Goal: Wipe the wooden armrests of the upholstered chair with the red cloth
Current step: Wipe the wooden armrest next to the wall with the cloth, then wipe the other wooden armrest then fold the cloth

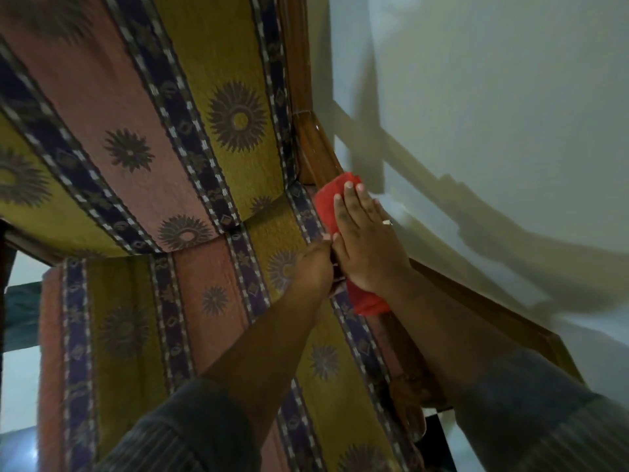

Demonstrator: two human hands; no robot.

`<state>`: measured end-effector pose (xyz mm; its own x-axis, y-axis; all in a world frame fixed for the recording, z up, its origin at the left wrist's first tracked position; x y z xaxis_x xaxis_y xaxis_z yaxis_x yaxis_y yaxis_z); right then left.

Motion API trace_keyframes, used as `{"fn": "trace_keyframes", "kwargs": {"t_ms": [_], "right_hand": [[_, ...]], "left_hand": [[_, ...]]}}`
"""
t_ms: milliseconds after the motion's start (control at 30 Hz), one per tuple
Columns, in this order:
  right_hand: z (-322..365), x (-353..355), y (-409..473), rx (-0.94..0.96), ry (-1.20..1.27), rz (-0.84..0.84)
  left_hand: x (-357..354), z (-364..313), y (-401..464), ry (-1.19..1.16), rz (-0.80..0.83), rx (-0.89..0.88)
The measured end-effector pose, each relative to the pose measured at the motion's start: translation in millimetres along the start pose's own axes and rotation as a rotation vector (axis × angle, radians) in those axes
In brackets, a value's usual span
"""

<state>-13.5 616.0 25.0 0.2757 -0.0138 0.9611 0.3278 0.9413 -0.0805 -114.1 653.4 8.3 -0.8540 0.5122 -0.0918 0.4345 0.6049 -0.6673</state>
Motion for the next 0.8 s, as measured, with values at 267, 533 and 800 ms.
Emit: {"fn": "trace_keyframes", "kwargs": {"t_ms": [267, 533, 800], "right_hand": [[-18.0, 9.3, -11.5, -0.486, 0.417, -0.088], [44.3, 36.9, -19.5, -0.39, 0.647, -0.315], [243.8, -14.9, -77.7, -0.181, 1.039, -0.026]], "left_hand": [[-7.9, -6.1, -8.5, 0.025, -0.022, -0.02], [44.9, -27.0, -50.9, 0.204, -0.249, -0.24], [235.4, 1.8, -191.9, 0.328, -0.656, -0.362]]}}
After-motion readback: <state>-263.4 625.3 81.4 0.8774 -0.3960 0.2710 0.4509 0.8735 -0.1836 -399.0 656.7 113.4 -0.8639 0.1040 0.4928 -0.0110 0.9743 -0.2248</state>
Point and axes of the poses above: each hand's wrist, its own y-axis towards the middle knuckle, its own x-axis out of the back of the hand, z = x × y, the point moved 2 cm from there along y, towards the middle knuckle, and after that the axes turned 5 degrees about y, right-handed, at the moved point
